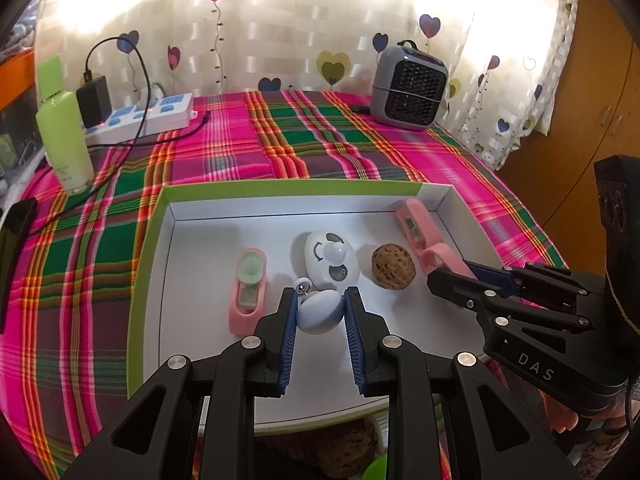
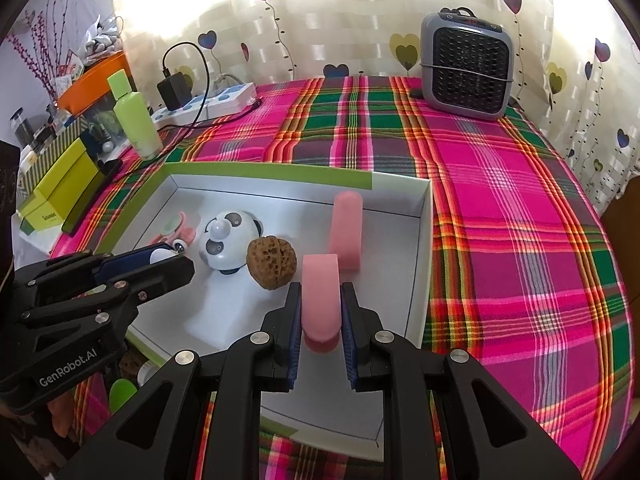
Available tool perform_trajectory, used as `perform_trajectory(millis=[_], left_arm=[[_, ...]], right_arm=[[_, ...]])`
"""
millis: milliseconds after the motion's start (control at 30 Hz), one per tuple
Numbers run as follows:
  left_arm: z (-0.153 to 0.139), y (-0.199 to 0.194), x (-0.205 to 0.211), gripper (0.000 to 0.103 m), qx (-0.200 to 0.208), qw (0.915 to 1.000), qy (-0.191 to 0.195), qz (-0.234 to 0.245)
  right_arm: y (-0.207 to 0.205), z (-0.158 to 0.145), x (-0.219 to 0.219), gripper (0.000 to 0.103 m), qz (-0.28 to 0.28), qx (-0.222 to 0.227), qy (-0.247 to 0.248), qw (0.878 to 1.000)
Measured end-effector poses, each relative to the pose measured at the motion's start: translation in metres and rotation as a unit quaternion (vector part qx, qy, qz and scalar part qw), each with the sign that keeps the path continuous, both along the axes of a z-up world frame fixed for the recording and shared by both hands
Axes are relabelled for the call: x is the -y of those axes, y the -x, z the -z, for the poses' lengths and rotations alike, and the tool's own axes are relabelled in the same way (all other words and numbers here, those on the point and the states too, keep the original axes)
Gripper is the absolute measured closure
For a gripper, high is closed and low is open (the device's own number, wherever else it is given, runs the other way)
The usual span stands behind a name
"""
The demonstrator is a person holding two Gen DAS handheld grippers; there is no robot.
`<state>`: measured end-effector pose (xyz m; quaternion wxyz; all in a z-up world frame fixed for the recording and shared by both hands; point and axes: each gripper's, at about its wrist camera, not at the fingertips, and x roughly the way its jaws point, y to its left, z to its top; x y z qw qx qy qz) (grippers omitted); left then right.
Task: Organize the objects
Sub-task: 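Lift and carry the pink clip and white oval over the tray, then open both grippers to drop the pink clip and white oval into the tray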
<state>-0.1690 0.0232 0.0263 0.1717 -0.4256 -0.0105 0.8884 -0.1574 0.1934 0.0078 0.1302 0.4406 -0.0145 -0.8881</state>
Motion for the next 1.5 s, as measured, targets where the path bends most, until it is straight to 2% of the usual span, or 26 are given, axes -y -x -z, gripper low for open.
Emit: perform_trajectory(millis=[833, 1233, 1400, 1500], left_arm=[[0.010, 0.010, -0.001, 0.081, 0.015, 0.9998, 0.009, -0.007], [0.011, 0.010, 0.001, 0.081, 0.018, 0.9998, 0.005, -0.009], [0.011, 0.010, 0.001, 0.080, 0.018, 0.9998, 0.008, -0.009], [0.011, 0.010, 0.001, 0.076, 0.017, 0.9998, 0.007, -0.009]], right_arm=[[0.003, 0.003, 0.010, 0.084, -0.013, -0.010, -0.026, 1.000], [0.001, 0.003, 0.010, 0.084, -0.012, -0.011, -0.021, 1.000], [-0.001, 0.003, 0.010, 0.084, -0.012, -0.010, -0.022, 1.000], [-0.003, 0.002, 0.011, 0.083, -0.008, -0.012, -0.027, 1.000]])
